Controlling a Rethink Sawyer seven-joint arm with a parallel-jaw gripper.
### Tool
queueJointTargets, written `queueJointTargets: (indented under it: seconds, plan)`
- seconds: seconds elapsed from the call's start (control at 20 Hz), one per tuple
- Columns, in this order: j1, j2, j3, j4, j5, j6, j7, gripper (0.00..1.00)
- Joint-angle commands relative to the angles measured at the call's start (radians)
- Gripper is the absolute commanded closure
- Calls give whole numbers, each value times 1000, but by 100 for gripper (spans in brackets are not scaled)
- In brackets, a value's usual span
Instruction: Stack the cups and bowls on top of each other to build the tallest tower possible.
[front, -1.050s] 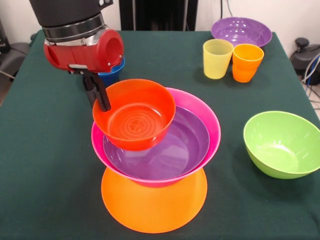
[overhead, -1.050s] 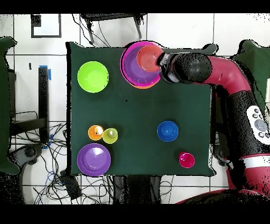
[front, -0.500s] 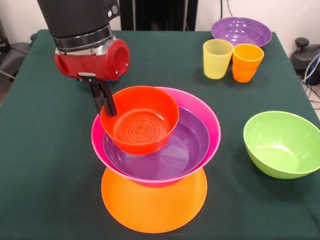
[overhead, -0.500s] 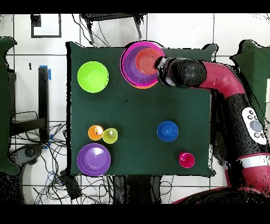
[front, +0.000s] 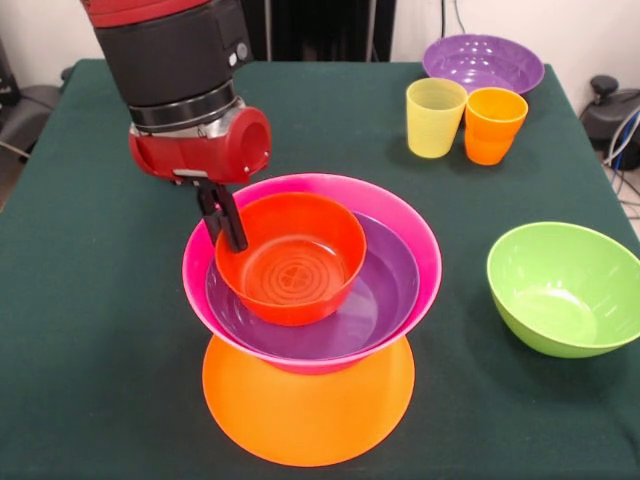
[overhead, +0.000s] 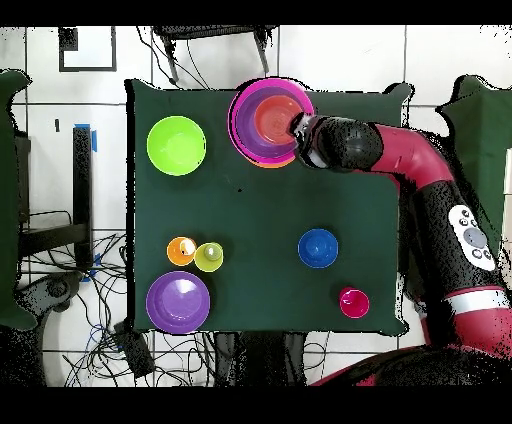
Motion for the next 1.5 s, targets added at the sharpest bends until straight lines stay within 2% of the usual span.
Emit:
queueJointTargets:
  seconds: [0.05, 0.6, 0.65, 0.95, 1.3, 1.5]
  plan:
    - [44, 20, -63, 74, -36, -53, -6, 100]
    - [40, 10, -59, 93, -49, -96, -31, 100]
    - [40, 10, -58, 93, -50, -102, -34, 0]
    - [47, 0, -67, 94, -58, -117, -27, 0]
    - [34, -178, -54, 178, 26, -2, 9, 0]
    - [39, -213, -52, 183, 66, 36, 23, 0]
